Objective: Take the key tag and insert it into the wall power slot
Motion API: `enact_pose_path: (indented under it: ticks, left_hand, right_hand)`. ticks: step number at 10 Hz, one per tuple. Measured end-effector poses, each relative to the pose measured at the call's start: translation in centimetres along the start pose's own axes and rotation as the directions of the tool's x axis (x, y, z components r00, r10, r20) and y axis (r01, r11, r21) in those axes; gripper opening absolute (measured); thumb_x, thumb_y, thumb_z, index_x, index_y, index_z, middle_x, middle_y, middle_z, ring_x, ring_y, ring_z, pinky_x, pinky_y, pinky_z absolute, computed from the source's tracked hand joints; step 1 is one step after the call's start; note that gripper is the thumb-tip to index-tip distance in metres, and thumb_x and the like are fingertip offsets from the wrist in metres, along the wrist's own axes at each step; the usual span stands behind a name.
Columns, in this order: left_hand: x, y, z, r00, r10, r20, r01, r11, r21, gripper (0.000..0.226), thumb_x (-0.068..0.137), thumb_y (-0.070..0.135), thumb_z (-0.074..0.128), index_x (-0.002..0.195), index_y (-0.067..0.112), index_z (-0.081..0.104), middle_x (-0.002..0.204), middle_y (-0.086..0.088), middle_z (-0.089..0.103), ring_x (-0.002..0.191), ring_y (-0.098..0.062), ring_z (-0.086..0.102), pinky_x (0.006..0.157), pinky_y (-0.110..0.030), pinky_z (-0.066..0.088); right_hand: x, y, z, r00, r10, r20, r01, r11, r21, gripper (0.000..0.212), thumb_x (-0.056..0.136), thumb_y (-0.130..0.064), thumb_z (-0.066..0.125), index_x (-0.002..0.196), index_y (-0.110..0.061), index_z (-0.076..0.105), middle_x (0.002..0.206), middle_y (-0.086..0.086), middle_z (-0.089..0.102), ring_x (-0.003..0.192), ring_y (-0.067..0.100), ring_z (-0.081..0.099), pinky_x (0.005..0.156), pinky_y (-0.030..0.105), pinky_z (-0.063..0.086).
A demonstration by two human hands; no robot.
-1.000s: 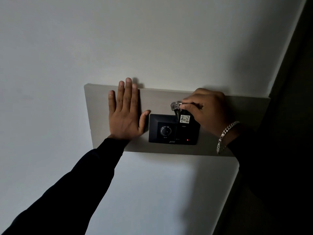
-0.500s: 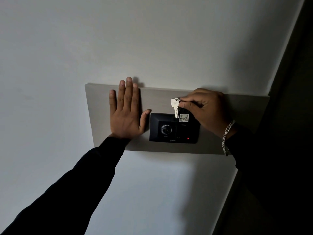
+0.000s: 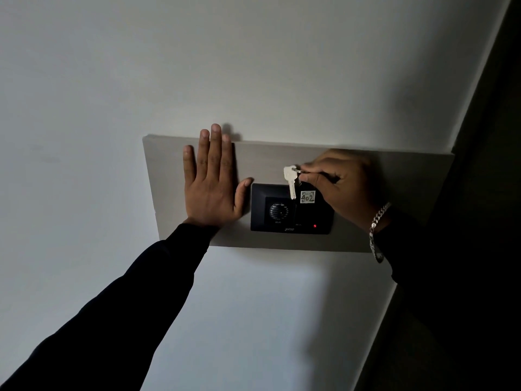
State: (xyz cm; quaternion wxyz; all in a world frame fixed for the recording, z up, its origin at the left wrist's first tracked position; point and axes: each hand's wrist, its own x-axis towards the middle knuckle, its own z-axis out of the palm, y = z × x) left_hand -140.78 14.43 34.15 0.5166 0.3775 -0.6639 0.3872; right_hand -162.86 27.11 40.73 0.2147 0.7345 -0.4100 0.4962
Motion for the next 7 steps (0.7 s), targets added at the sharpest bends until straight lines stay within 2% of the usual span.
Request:
enact_pose_path:
  ticks: [1,2,3,4,5,6,7]
  left_hand:
    - [0.0,-0.1,0.0,1.0,0.006,0.011,-0.006,1.0,0.003,0.077,0.096,0.049,0.031,0.153,-0.002,0.024,0.162,-0.022,0.021,0.154,-0.035,0.015,0.124,-0.059,0.018]
    - [-0.1,-0.1,0.0,1.0,-0.003,0.031,0.003,1.0,-0.004,0.077,0.096,0.05,0.029,0.154,-0.001,0.022,0.163,-0.019,0.016,0.155,-0.034,0.012,0.125,-0.057,0.016]
    - [-0.2,-0.1,-0.1,0.998,-0.003,0.059,0.002,1.0,0.006,0.077,0.096,0.05,0.029,0.155,0.0,0.02,0.164,-0.018,0.013,0.156,-0.032,0.008,0.126,-0.057,0.015]
    - [-0.2,-0.2,-0.4,0.995,0.015,0.094,-0.014,1.0,-0.003,0.078,0.096,0.049,0.031,0.155,0.0,0.017,0.164,-0.021,0.017,0.156,-0.033,0.006,0.125,-0.059,0.014]
    - [-0.2,-0.2,-1.4,0.986,0.023,0.164,-0.011,0.997,-0.075,0.078,0.098,0.05,0.031,0.155,0.0,0.015,0.165,-0.023,0.015,0.156,-0.034,0.002,0.126,-0.059,0.009]
    - [2.4,-0.3,-2.3,0.983,0.069,0.169,-0.043,0.987,-0.154,0.076,0.099,0.051,0.027,0.155,0.0,0.016,0.166,-0.022,0.015,0.156,-0.034,0.005,0.126,-0.059,0.007]
    - [7.4,0.1,-3.3,0.987,0.089,0.134,-0.056,0.972,-0.23,0.074,0.099,0.047,0.028,0.156,0.001,0.016,0.166,-0.022,0.015,0.156,-0.035,0.008,0.127,-0.057,0.007]
  right_hand:
    - [-0.4,0.3,0.3,0.999,0.036,-0.023,-0.035,0.999,0.015,0.013,0.082,-0.016,0.075,0.087,-0.005,0.078,0.079,0.009,0.075,0.069,0.018,0.069,0.064,0.034,0.054]
    - [-0.5,0.3,0.2,1.0,0.028,-0.013,-0.028,1.0,0.003,0.016,0.082,-0.019,0.074,0.09,-0.005,0.078,0.081,0.009,0.076,0.07,0.017,0.07,0.066,0.032,0.055]
    - [-0.7,-0.2,0.0,0.999,0.041,0.022,-0.04,0.999,-0.013,0.019,0.082,-0.019,0.073,0.094,-0.005,0.077,0.085,0.009,0.075,0.07,0.013,0.067,0.069,0.023,0.054]
    - [-0.9,-0.8,-1.0,0.995,0.082,0.065,-0.079,0.996,-0.05,0.022,0.083,-0.012,0.07,0.104,-0.008,0.075,0.091,0.008,0.073,0.064,0.012,0.06,0.068,0.023,0.054]
    - [-0.8,-2.1,-2.8,0.987,0.128,0.095,-0.122,0.99,-0.068,0.035,0.081,-0.007,0.068,0.115,-0.013,0.069,0.096,0.005,0.069,0.058,0.016,0.057,0.063,0.018,0.052]
    - [0.7,-4.0,-6.1,0.994,0.084,-0.075,-0.084,0.996,-0.002,0.028,0.082,-0.011,0.067,0.108,-0.02,0.071,0.095,-0.002,0.071,0.058,0.014,0.059,0.06,0.014,0.049]
    - [2.0,-6.7,-10.3,0.953,0.05,-0.299,0.002,0.985,0.172,0.016,0.089,-0.026,0.066,0.103,-0.029,0.072,0.091,-0.008,0.074,0.071,0.016,0.068,0.066,0.026,0.056]
